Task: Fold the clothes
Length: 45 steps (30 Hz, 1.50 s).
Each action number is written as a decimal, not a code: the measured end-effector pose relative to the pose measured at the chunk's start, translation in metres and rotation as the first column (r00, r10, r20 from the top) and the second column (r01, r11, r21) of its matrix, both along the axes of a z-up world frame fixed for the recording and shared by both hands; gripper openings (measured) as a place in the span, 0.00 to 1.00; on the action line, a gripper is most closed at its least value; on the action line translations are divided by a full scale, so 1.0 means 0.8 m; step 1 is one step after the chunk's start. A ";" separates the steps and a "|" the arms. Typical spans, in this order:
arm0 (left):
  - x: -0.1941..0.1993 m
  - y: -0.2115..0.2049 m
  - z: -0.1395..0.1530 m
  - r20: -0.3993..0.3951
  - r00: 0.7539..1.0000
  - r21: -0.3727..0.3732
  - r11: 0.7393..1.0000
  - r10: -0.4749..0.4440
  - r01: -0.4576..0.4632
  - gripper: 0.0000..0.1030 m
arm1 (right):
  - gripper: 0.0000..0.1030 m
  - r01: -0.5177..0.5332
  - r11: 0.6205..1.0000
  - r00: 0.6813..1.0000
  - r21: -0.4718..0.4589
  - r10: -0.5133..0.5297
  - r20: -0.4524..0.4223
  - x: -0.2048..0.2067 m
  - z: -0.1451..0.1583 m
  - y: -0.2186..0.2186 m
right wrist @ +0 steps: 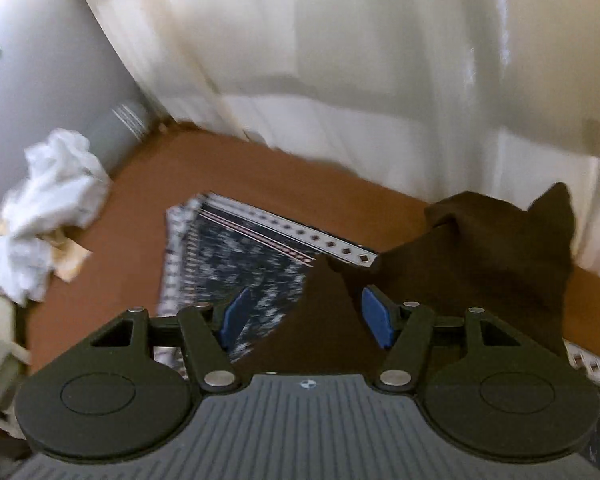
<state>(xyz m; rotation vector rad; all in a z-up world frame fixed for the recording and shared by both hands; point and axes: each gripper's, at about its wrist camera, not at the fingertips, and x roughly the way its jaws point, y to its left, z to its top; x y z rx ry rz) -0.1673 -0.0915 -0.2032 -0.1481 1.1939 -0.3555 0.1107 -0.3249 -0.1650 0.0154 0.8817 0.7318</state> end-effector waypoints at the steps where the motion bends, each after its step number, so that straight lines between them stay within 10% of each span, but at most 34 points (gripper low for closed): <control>1: -0.001 -0.003 0.000 0.008 1.000 0.010 1.000 -0.009 0.008 0.65 | 0.64 -0.008 1.000 1.000 -0.022 0.008 -0.003 0.009 -0.009 0.010; 5: 0.000 -0.011 -0.001 0.036 0.999 0.073 0.997 -0.032 0.030 0.39 | 0.64 -0.043 0.993 0.999 -0.106 0.040 -0.027 0.039 -0.041 0.041; 7: 0.000 -0.013 0.000 0.045 0.998 0.083 0.995 -0.051 0.047 0.10 | 0.64 -0.055 0.990 0.998 -0.127 0.050 -0.044 0.047 -0.053 0.048; 9: 0.000 -0.014 0.003 0.054 0.996 0.080 0.994 -0.075 0.070 0.05 | 0.57 -0.073 0.989 0.995 -0.127 0.064 -0.073 0.052 -0.060 0.052; 11: -0.006 -0.022 0.011 0.068 0.990 0.092 0.988 -0.127 0.121 0.03 | 0.02 -0.103 0.989 0.989 -0.109 0.090 -0.114 0.056 -0.061 0.056; 20: -0.032 -0.081 0.018 0.095 0.931 0.210 0.921 -0.353 0.328 0.03 | 0.02 -0.069 0.997 0.998 -0.021 0.069 0.003 0.064 -0.028 0.031; 23: -0.031 -0.090 0.013 0.084 0.927 0.212 0.916 -0.365 0.342 0.06 | 0.02 -0.023 0.996 1.000 -0.084 0.022 -0.015 0.072 -0.051 0.027; 28: -0.034 -0.107 0.005 0.056 0.919 0.176 0.910 -0.389 0.375 0.56 | 0.04 0.061 0.979 0.997 -0.197 -0.069 -0.038 0.084 -0.092 0.027; 32: -0.032 -0.107 0.002 0.045 0.929 0.134 0.924 -0.367 0.358 0.64 | 0.47 0.118 0.970 0.993 -0.212 -0.120 0.002 0.079 -0.091 0.012; 45: -0.022 -0.037 0.033 0.027 0.984 0.005 0.985 -0.175 0.175 0.72 | 0.58 0.140 0.976 0.942 0.169 -0.183 0.281 -0.156 0.119 -0.185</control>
